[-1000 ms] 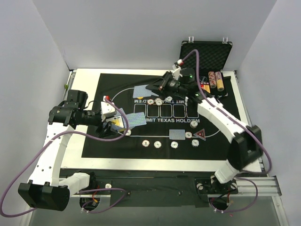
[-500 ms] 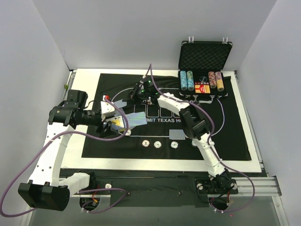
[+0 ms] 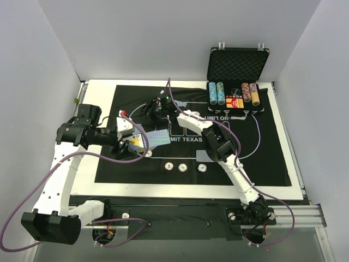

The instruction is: Distribute texas hold em gaming equipment

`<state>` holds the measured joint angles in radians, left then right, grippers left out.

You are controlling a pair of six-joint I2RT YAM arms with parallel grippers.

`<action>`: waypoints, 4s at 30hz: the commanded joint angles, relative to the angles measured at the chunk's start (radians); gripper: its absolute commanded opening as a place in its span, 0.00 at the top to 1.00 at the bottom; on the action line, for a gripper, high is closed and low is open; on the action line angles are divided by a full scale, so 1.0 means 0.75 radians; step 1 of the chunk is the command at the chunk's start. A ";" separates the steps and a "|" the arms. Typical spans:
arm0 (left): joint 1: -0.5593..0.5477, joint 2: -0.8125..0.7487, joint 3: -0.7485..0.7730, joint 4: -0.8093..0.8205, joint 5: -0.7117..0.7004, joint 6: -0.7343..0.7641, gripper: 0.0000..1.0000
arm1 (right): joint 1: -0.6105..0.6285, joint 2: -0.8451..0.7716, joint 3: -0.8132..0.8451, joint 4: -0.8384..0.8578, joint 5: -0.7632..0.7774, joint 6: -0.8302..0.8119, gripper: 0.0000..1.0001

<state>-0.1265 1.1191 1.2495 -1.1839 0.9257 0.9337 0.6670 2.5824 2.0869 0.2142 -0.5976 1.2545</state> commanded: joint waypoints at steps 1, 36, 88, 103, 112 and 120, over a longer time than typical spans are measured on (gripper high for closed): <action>0.011 -0.024 0.025 0.051 0.089 0.001 0.88 | -0.020 -0.127 -0.103 0.021 0.005 -0.022 0.46; 0.025 -0.015 0.011 0.042 0.071 0.023 0.88 | 0.008 -1.666 -1.480 0.144 0.017 -0.157 0.18; 0.025 -0.030 -0.001 0.067 0.065 0.003 0.88 | -0.210 -1.781 -1.433 0.097 -0.101 -0.098 1.00; 0.025 -0.019 -0.011 0.071 0.120 -0.022 0.88 | -0.454 -0.678 -0.585 -0.128 0.040 -0.452 1.00; 0.030 -0.001 -0.003 0.045 0.103 0.003 0.89 | -0.470 -0.259 -0.196 -0.142 0.091 -0.374 1.00; 0.036 -0.001 -0.015 0.051 0.114 -0.012 0.89 | -0.513 -0.134 -0.028 -0.248 0.185 -0.368 0.85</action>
<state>-0.1078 1.1275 1.2343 -1.1667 0.9478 0.9241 0.3058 2.4790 1.9965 0.0689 -0.5133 0.9852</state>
